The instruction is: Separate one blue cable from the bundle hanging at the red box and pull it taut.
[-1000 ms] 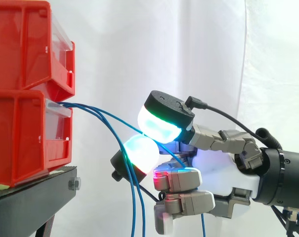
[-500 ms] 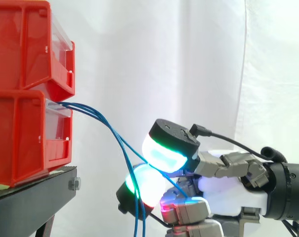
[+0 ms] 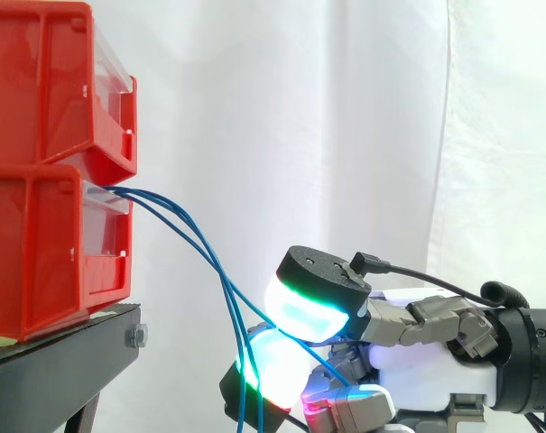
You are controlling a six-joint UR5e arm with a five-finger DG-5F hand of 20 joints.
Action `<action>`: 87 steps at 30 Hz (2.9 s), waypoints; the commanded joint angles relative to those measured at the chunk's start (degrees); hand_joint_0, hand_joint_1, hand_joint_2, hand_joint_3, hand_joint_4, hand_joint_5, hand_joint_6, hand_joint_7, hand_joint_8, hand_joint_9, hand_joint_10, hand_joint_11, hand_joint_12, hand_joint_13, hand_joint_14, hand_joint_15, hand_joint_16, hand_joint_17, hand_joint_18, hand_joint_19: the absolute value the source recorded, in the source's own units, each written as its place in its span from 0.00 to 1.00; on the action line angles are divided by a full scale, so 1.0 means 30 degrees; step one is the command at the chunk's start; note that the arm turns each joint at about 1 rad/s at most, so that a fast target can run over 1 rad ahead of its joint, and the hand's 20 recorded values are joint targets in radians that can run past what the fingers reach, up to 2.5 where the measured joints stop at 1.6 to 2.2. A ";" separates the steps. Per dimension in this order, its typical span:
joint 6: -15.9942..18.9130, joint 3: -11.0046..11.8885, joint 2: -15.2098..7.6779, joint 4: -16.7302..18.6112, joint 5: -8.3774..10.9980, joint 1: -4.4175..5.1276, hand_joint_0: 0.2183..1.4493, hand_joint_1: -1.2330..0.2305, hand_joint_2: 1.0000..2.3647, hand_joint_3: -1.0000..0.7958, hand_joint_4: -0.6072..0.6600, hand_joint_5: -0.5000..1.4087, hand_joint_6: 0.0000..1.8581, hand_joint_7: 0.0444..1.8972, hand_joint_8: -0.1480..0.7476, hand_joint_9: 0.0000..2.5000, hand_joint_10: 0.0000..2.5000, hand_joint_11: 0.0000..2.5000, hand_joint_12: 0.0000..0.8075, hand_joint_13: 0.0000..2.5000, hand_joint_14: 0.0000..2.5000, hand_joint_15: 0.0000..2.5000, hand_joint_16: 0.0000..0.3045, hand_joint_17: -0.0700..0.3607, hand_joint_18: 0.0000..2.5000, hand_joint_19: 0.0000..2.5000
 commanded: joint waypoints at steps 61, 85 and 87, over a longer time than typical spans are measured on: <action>0.1169 -0.2842 0.3352 -0.3925 -0.2083 -0.1026 0.43 0.43 0.00 0.28 0.45 0.14 0.54 0.50 0.45 0.37 0.30 0.52 0.33 0.53 0.00 0.64 0.16 0.41 0.35 0.37; 0.1169 -0.2842 0.3352 -0.3925 -0.2083 -0.1026 0.43 0.42 0.00 0.28 0.45 0.14 0.54 0.51 0.45 0.37 0.28 0.53 0.33 0.53 0.00 0.64 0.16 0.41 0.35 0.37; 0.1169 -0.2842 0.3352 -0.3925 -0.2083 -0.1026 0.43 0.42 0.00 0.28 0.45 0.14 0.54 0.51 0.46 0.37 0.28 0.53 0.33 0.53 0.00 0.64 0.16 0.42 0.35 0.37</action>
